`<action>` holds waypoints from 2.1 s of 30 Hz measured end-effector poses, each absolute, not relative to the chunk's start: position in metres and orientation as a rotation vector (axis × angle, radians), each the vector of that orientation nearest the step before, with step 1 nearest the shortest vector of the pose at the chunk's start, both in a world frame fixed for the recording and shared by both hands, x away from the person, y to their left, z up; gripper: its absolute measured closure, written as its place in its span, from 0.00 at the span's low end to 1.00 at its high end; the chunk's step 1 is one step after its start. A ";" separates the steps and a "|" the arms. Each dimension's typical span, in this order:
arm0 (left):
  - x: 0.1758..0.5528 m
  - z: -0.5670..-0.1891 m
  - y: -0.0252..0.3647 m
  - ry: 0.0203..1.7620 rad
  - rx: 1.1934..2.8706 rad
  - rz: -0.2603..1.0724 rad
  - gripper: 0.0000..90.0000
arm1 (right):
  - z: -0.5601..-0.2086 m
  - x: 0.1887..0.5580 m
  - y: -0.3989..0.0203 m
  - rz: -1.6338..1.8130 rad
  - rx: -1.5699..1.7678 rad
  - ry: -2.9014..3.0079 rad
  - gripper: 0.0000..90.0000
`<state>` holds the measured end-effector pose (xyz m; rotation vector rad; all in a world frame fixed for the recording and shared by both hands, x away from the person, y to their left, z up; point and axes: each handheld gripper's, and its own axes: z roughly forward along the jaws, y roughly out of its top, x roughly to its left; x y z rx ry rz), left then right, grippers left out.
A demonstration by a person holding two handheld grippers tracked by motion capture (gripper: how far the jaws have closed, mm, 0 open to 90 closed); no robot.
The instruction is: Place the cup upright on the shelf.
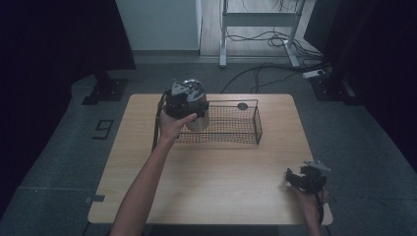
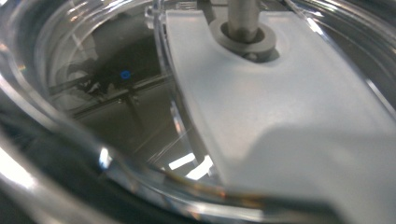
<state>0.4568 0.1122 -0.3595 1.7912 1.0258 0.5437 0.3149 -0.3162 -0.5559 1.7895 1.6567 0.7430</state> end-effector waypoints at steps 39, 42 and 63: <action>0.506 -0.414 0.102 1.183 1.810 0.585 0.04 | -0.556 0.315 -0.316 0.741 1.792 1.653 0.15; 0.508 -0.420 0.102 1.195 1.815 0.584 0.04 | -0.556 0.315 -0.316 0.742 1.792 1.653 0.15; 0.513 -0.461 0.093 1.243 1.874 0.562 0.04 | -0.556 0.315 -0.316 0.742 1.792 1.653 0.15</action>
